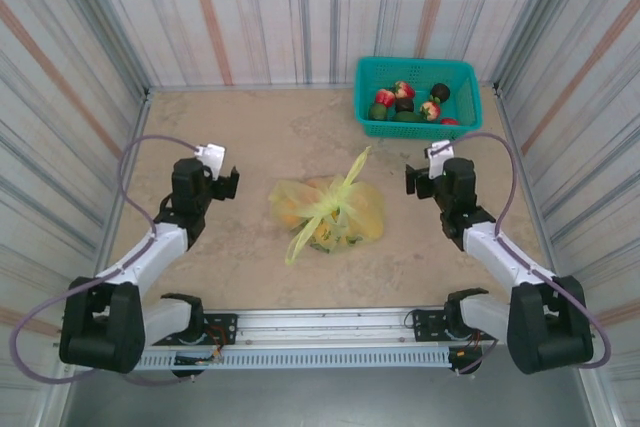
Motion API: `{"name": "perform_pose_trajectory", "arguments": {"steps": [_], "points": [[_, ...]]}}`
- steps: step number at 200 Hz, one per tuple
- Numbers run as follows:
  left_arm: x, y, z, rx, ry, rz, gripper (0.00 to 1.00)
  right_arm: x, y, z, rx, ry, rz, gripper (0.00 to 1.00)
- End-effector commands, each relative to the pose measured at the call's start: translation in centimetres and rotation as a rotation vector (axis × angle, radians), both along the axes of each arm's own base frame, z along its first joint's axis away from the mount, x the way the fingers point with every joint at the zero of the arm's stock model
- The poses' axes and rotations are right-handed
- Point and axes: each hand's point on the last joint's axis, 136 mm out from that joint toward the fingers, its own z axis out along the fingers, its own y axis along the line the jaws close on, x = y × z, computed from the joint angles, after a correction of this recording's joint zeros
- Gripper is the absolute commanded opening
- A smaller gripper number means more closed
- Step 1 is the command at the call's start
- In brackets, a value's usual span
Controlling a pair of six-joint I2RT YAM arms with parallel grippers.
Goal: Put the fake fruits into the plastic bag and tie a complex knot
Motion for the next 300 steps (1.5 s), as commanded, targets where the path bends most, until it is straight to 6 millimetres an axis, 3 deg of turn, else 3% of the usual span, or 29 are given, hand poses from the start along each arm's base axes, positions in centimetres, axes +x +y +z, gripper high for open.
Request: {"name": "perform_pose_trajectory", "arguments": {"steps": [1, 26, 41, 61, 74, 84, 94, 112, 300], "points": [[1.1, -0.9, 0.1, -0.082, -0.091, -0.02, 0.99, 0.4, -3.5, -1.3, 0.092, -0.054, -0.151, 0.99], [1.9, 0.1, -2.1, -0.043, -0.08, 0.035, 0.99, 1.1, -6.2, -2.4, 0.197, -0.123, -0.26, 0.99], [2.5, 0.3, -2.9, -0.054, -0.099, 0.044, 0.99, 1.9, -5.4, -2.8, 0.199, -0.141, -0.158, 0.99], [3.0, 2.1, -3.6, -0.109, -0.075, 0.118, 0.99, 1.4, -5.4, -4.9, 0.22, -0.157, -0.151, 0.99], [3.5, 2.1, -4.6, -0.179, -0.08, 0.057, 0.99, 2.1, -5.0, -4.0, 0.225, -0.216, -0.107, 0.99], [3.5, 2.3, -5.0, -0.195, -0.049, 0.059, 0.99, 2.8, -4.7, -5.0, 0.216, -0.089, -0.099, 0.99], [3.6, 2.4, -4.8, -0.199, -0.053, 0.059, 0.99, 4.1, -4.2, -5.7, 0.202, -0.047, -0.085, 0.99], [3.5, 2.3, -5.0, -0.208, -0.032, 0.056, 0.99, 4.0, -5.6, -6.0, 0.178, -0.032, -0.18, 0.99], [3.4, 2.1, -4.7, -0.201, -0.036, 0.044, 0.99, 3.9, -5.4, -5.8, 0.171, -0.045, -0.176, 0.99]]}}
